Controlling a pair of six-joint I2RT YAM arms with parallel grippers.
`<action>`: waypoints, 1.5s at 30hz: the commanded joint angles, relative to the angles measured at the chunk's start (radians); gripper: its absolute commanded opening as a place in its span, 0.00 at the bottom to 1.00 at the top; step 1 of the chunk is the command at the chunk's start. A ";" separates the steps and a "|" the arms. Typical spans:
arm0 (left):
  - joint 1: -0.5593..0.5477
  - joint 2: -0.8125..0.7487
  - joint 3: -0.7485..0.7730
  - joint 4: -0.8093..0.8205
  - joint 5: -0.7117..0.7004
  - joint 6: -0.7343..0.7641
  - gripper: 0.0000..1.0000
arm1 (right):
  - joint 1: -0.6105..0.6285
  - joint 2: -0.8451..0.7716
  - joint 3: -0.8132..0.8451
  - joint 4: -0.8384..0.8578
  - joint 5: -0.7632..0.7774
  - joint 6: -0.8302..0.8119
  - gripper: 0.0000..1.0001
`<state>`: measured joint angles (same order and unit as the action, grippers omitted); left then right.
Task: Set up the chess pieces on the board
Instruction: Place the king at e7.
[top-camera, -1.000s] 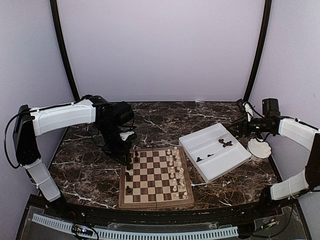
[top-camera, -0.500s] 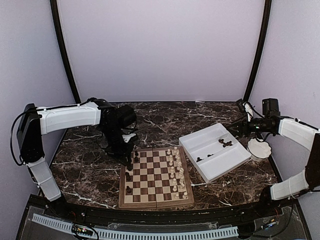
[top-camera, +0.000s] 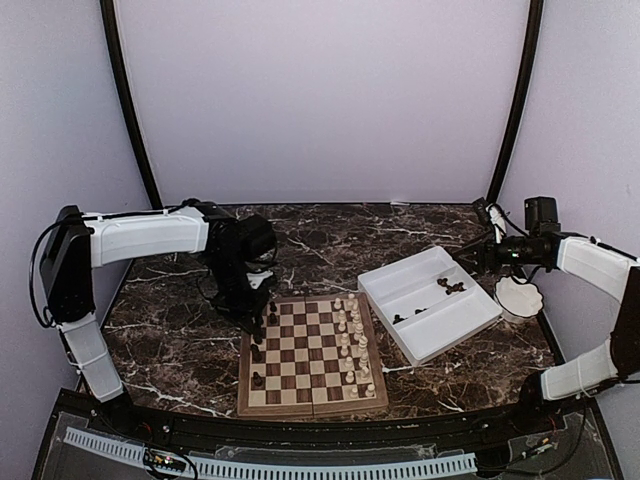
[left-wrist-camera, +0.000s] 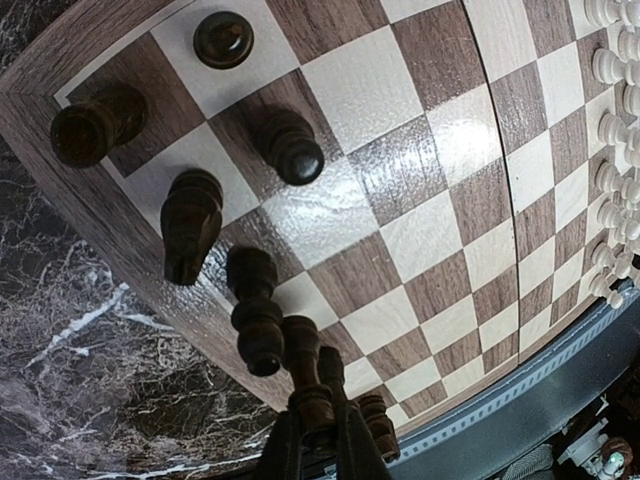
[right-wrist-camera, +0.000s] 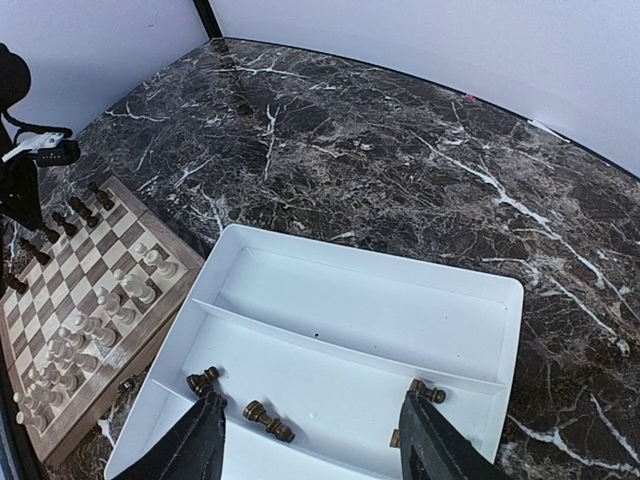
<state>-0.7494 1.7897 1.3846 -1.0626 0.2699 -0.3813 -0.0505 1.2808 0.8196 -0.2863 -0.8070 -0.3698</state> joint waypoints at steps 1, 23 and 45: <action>-0.003 0.005 -0.012 -0.001 -0.007 0.018 0.00 | -0.005 -0.008 -0.007 0.006 -0.012 -0.015 0.61; -0.005 0.034 -0.006 0.002 0.003 0.036 0.12 | -0.005 -0.012 -0.007 -0.001 -0.009 -0.022 0.61; -0.016 0.027 -0.010 -0.025 0.009 0.036 0.10 | -0.005 -0.026 -0.010 -0.002 -0.011 -0.023 0.61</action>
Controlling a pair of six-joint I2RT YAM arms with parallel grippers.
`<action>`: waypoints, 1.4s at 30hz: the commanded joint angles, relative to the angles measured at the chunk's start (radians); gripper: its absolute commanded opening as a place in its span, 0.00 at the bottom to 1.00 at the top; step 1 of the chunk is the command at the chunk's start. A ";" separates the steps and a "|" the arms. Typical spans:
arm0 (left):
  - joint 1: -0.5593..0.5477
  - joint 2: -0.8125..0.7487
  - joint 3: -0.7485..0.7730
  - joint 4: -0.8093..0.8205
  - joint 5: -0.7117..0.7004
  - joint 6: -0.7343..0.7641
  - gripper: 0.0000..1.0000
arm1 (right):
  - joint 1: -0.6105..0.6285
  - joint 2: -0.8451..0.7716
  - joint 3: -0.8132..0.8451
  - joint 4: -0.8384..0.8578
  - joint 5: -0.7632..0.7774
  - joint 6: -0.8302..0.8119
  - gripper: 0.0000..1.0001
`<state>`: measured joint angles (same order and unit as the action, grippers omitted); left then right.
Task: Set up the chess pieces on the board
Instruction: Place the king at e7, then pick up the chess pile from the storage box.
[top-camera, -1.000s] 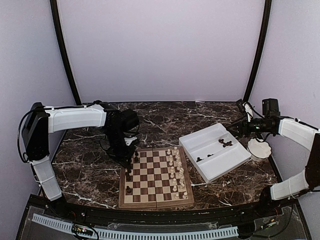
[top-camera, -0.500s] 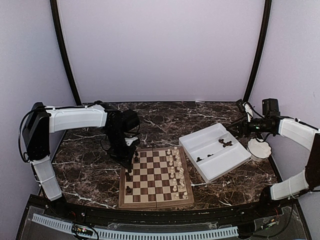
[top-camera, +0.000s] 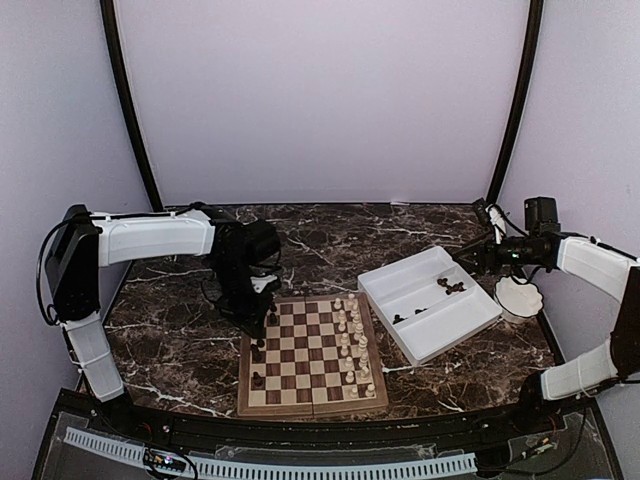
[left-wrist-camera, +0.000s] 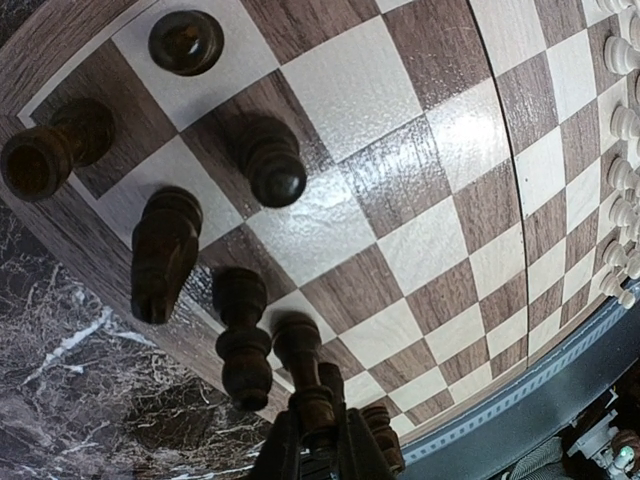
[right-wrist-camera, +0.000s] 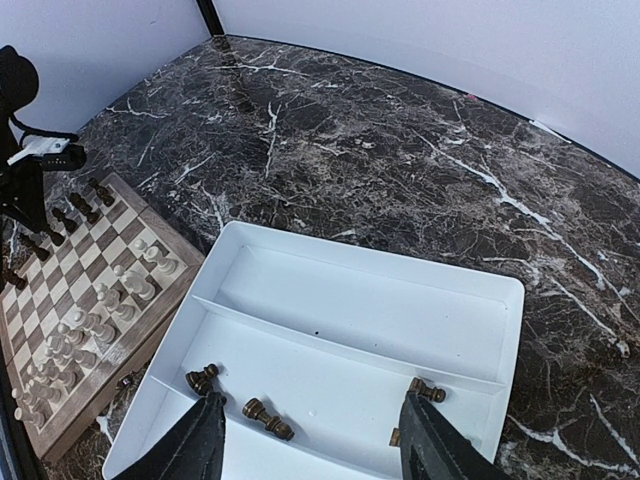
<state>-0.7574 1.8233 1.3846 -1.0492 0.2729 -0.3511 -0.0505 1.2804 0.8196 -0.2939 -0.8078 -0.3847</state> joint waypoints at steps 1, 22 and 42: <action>-0.008 -0.007 -0.009 -0.042 0.004 0.005 0.10 | -0.005 -0.027 -0.010 0.006 -0.012 -0.009 0.61; -0.019 -0.034 0.077 -0.090 -0.066 0.004 0.31 | -0.005 -0.032 0.001 0.003 -0.019 0.004 0.61; -0.048 -0.327 -0.002 0.677 -0.202 0.151 0.71 | 0.112 0.360 0.295 -0.363 0.499 -0.246 0.39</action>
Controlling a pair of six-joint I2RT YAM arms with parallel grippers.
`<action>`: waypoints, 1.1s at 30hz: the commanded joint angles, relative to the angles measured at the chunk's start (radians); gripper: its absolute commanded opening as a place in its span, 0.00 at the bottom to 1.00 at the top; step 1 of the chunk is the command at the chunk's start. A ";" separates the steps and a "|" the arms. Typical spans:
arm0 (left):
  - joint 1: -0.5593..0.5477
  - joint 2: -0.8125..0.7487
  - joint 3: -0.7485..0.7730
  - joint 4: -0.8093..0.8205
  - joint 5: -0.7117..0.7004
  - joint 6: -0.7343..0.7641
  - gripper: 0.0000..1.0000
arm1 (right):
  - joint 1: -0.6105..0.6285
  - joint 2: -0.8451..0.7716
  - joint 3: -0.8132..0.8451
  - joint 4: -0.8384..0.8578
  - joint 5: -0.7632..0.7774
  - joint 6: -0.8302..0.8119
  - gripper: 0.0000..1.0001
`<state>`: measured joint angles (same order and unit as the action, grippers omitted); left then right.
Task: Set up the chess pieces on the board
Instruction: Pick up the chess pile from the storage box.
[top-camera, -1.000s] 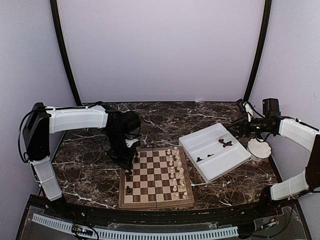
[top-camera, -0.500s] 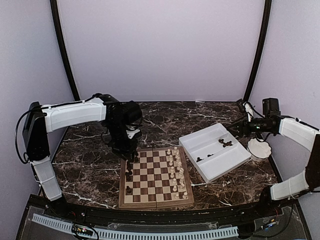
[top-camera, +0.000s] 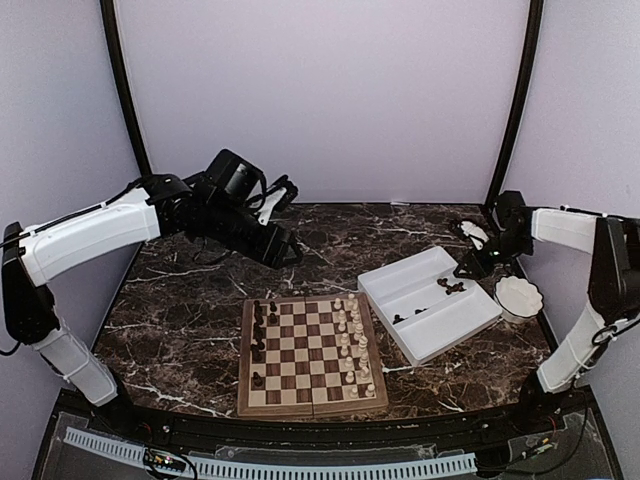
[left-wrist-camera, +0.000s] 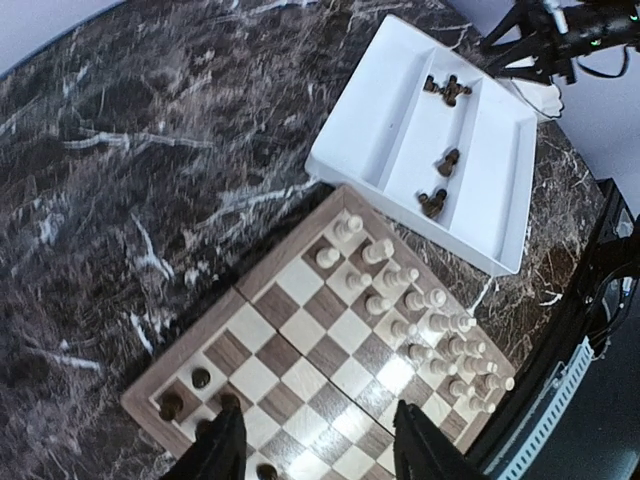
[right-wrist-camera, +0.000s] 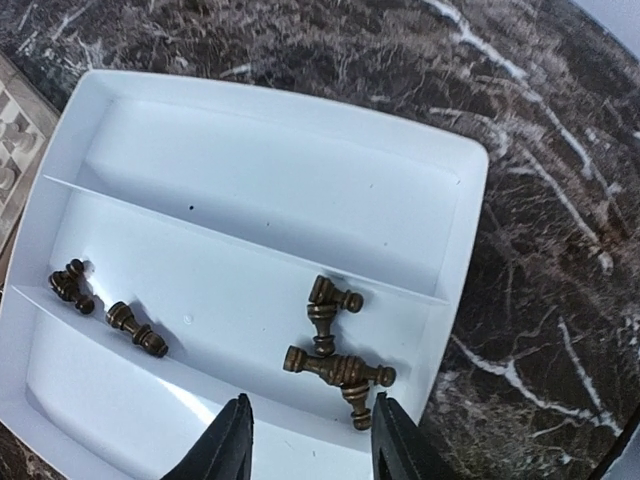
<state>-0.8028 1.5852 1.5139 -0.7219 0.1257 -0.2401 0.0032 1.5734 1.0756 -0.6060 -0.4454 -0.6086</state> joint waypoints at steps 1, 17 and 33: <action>0.000 -0.119 -0.163 0.458 -0.075 0.036 0.81 | 0.065 0.090 0.048 -0.050 0.145 -0.017 0.37; 0.040 -0.113 -0.291 0.624 -0.012 -0.017 0.93 | 0.139 0.307 0.165 -0.046 0.257 -0.023 0.35; 0.039 -0.029 -0.245 0.620 0.078 -0.111 0.83 | 0.181 0.213 0.111 -0.119 0.186 -0.105 0.06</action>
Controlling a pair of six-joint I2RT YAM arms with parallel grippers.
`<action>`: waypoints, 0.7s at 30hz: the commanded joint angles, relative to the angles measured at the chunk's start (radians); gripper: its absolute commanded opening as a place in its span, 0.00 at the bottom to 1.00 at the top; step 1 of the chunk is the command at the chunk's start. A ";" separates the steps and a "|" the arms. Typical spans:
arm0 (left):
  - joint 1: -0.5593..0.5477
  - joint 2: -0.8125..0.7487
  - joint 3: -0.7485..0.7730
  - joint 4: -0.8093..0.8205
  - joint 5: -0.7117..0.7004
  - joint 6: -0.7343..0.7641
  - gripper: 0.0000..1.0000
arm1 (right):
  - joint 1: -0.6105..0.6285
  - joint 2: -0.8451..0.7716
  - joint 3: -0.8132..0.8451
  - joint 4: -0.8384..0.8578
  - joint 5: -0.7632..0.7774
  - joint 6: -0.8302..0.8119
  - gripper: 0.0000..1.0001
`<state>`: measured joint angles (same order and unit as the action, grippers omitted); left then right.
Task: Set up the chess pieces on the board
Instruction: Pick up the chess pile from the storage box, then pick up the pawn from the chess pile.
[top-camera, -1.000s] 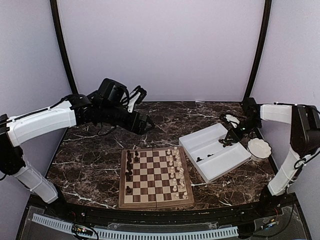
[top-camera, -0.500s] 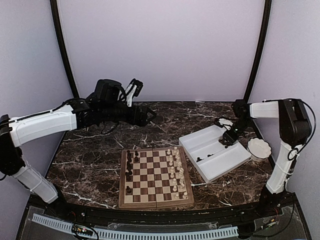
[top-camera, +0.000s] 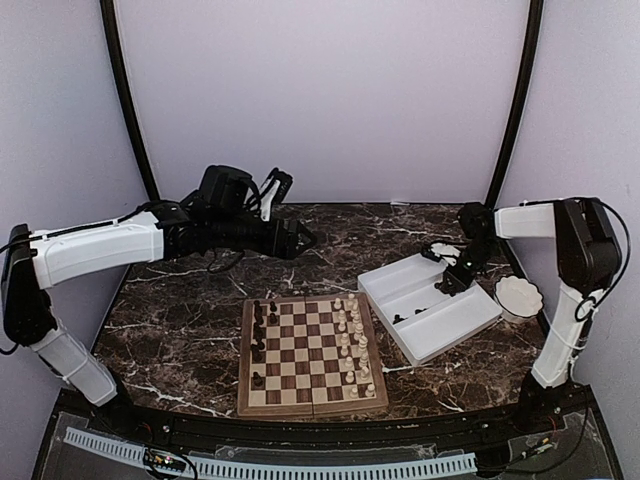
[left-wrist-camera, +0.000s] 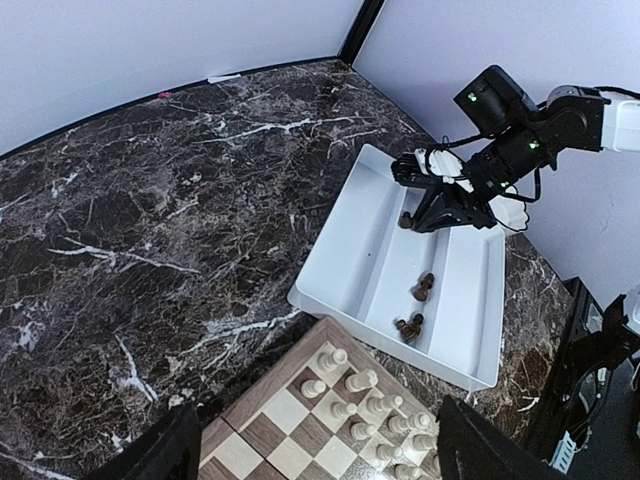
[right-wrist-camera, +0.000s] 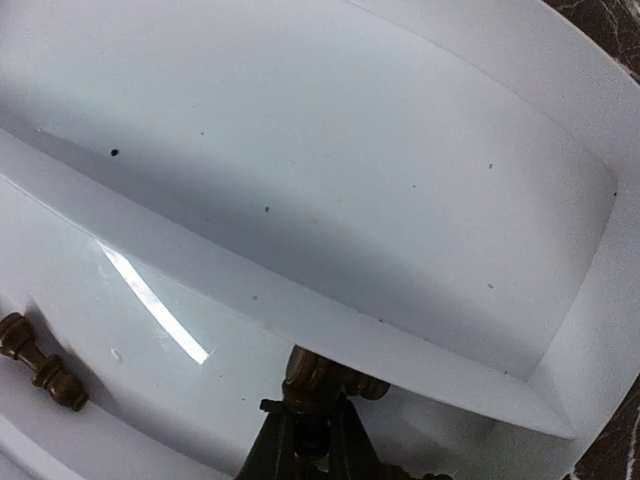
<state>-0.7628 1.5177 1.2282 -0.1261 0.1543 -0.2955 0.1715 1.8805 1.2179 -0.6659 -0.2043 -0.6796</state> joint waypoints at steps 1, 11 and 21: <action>0.000 0.050 0.048 0.025 0.066 -0.067 0.82 | 0.016 -0.120 -0.038 -0.069 -0.072 -0.042 0.06; -0.001 0.219 0.152 0.140 0.292 -0.250 0.71 | 0.152 -0.360 -0.062 -0.111 -0.166 -0.089 0.04; -0.069 0.326 -0.017 0.877 0.414 -0.236 0.70 | 0.200 -0.326 0.200 -0.244 -0.526 0.009 0.03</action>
<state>-0.7822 1.8523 1.3315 0.2531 0.4915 -0.5648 0.3714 1.5387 1.2888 -0.8433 -0.5041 -0.7231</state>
